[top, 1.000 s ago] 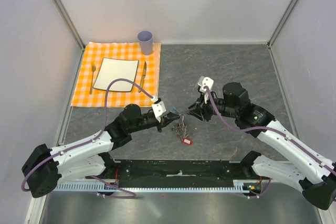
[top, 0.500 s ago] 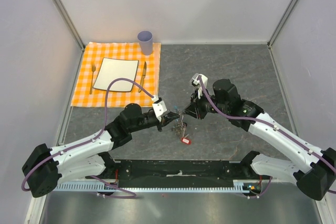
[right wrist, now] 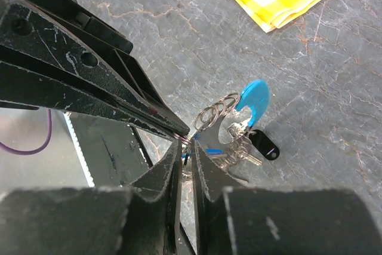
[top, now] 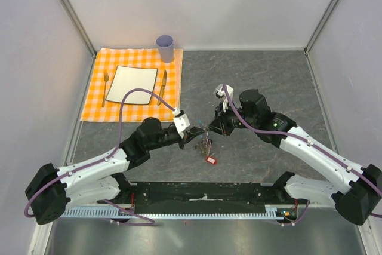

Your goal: Put the keys on the keyring

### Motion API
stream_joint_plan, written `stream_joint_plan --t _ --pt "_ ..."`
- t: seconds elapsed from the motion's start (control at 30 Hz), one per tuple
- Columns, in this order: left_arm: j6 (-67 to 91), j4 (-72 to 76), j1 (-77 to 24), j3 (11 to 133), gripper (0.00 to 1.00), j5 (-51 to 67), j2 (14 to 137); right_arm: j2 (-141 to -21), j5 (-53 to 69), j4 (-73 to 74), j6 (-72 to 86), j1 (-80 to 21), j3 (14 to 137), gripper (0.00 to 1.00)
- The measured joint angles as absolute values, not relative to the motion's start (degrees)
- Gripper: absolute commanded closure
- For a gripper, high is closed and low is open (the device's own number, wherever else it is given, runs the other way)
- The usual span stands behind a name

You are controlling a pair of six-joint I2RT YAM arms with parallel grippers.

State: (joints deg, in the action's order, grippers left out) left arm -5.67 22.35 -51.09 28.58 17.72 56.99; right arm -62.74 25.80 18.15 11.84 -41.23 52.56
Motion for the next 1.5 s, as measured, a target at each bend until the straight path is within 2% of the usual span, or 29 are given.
stream_joint_plan --t 0.1,0.8,1.1,1.5 --pt "-5.67 22.31 -51.09 28.58 0.98 17.52 57.08 -62.85 25.65 18.33 11.77 -41.23 52.53 1.0" --pt "-5.65 25.5 -51.13 24.67 0.98 16.47 50.83 -62.72 22.98 17.65 12.03 -41.36 52.25 1.0" --pt "-5.23 32.32 -51.13 21.04 0.98 17.02 50.94 -62.7 25.96 14.83 13.1 -40.62 49.91 1.0" --pt "-4.99 46.24 -51.13 19.49 0.98 17.85 57.58 -62.7 27.59 9.41 16.27 -39.42 46.09 1.0"
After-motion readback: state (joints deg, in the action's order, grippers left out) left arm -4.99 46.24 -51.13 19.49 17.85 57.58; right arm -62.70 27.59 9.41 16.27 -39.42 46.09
